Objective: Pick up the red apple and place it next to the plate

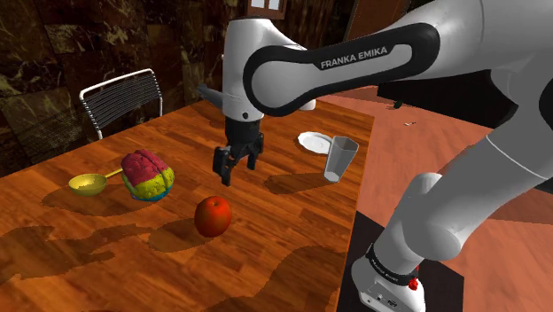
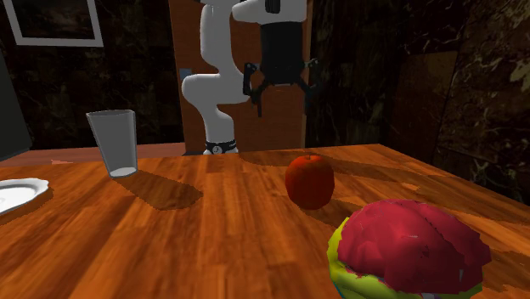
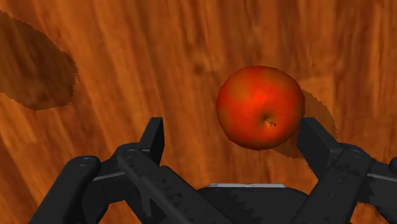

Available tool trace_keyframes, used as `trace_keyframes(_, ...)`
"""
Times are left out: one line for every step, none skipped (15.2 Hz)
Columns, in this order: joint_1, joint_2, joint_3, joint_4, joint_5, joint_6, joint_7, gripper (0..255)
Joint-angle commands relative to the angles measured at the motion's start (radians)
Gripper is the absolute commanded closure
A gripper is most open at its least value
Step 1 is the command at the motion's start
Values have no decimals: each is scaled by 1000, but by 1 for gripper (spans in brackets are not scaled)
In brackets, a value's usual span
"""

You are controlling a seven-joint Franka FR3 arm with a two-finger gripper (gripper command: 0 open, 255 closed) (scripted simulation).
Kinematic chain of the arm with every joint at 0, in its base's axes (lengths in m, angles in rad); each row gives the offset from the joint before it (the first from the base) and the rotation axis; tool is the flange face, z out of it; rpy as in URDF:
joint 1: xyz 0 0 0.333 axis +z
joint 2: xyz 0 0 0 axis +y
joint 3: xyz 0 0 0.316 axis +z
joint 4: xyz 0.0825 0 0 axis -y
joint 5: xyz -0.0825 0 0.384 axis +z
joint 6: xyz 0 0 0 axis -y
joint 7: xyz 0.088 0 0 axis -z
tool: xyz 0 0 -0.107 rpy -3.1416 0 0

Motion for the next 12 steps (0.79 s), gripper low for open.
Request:
trace_keyframes(7, 66, 19, 30, 4, 45, 19, 0)
trace_keyframes(12, 98, 28, 50, 4, 62, 30, 0)
trace_keyframes(17, 130, 38, 70, 3, 77, 42, 0)
trace_keyframes(20, 146, 42, 81, 2, 85, 48, 0)
trace_keyframes(21, 151, 43, 72, 2, 99, 49, 0)
trace_keyframes(22, 156, 45, 64, 1, 112, 50, 0)
trace_keyframes(23, 162, 46, 55, 0, 126, 51, 0)
trace_keyframes(24, 167, 48, 47, -1, 140, 52, 0)
trace_keyframes(24, 173, 49, 39, -2, 153, 53, 0)
trace_keyframes(25, 179, 50, 31, -3, 167, 54, 0)
trace_keyframes(26, 185, 52, 23, -4, 181, 55, 0)
trace_keyframes(27, 189, 53, 19, -5, 188, 56, 0)
